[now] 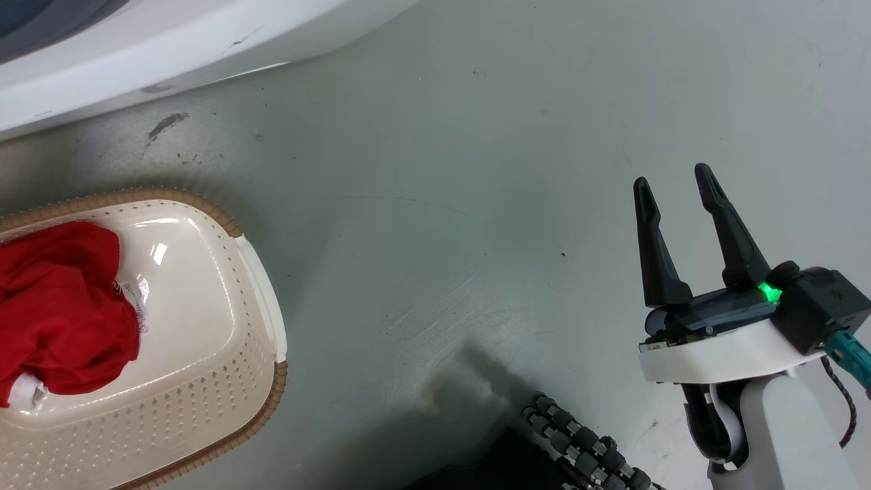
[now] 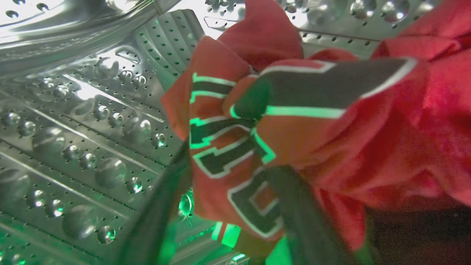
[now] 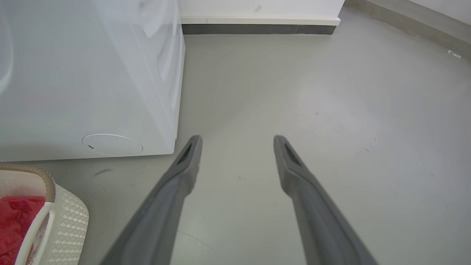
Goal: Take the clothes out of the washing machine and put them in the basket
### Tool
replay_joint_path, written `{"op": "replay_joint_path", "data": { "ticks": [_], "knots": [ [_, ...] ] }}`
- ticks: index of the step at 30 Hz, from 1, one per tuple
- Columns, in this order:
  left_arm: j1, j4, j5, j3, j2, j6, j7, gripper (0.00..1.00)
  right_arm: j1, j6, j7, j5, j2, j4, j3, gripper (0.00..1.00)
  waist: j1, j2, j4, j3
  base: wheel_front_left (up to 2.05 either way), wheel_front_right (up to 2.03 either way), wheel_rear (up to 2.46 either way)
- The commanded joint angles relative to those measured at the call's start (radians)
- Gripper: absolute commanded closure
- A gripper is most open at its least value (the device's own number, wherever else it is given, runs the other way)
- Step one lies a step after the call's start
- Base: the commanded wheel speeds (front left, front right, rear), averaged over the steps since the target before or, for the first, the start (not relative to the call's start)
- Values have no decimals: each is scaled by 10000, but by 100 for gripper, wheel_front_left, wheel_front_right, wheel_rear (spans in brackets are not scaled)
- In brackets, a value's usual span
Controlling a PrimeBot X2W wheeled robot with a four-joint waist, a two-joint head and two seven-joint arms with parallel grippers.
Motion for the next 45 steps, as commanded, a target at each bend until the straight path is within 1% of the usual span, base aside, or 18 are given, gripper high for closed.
{"op": "replay_joint_path", "data": {
  "ticks": [1, 5, 9, 14, 20, 28, 32, 35, 37, 42, 45],
  "knots": [
    [137, 92, -59, -146, -41, -10, 7, 100, -196, -10, -20, 23, 16, -29, 6, 0, -1, 0, 10, -7, 0, 0, 0],
    [89, 209, -365, -301, -75, -12, -305, 100, -256, -10, -20, -38, 16, -31, -95, 0, -1, 0, 110, -85, 0, 0, 0],
    [96, 359, -507, -325, -179, -11, -1094, 100, -307, -10, -20, -219, 14, 28, -257, 0, -1, 0, 329, -317, 0, 0, 0],
    [389, 669, -644, -316, -473, -11, -2550, 100, -342, -10, -20, -553, 13, 90, -523, 0, -1, 0, 769, -890, 0, 0, 0],
    [1150, 1144, -804, -284, -962, -11, -4577, 100, -178, -10, -20, -1133, 11, 147, -981, 0, -1, 0, 1508, -1901, 0, 0, 0],
    [2793, 1659, -985, -280, -1693, 101, -7056, 100, 242, -10, -20, -1895, 8, 309, -1392, 0, -1, 0, 2394, -3444, 0, 0, 0],
    [3711, 1609, -1061, -197, -1973, 317, -7792, 100, 517, -10, -20, -2110, 7, 415, -1462, 0, -1, 0, 2735, -4176, 0, 0, 0],
    [4453, 1266, -1001, -68, -2091, 559, -7978, 100, 706, -10, -20, -2233, 7, 494, -1446, 0, -1, 0, 2950, -4663, 0, 0, 0],
    [4917, 738, -880, 120, -2107, 734, -8010, 100, 824, -10, -20, -2299, 7, 530, -1466, 0, -1, 0, 3074, -4933, 0, 0, 0],
    [6559, -1334, -491, 1040, -2085, 1296, -8011, 100, 1064, -10, -20, -2430, 11, 569, -1700, 0, -1, 0, 3489, -5536, 0, 0, 0],
    [7538, -2648, -177, 1528, -2099, 1528, -8013, 100, 1196, -10, -20, -2495, 8, 615, -1777, 0, -1, 0, 3697, -5878, 0, 0, 0]
  ]
}}
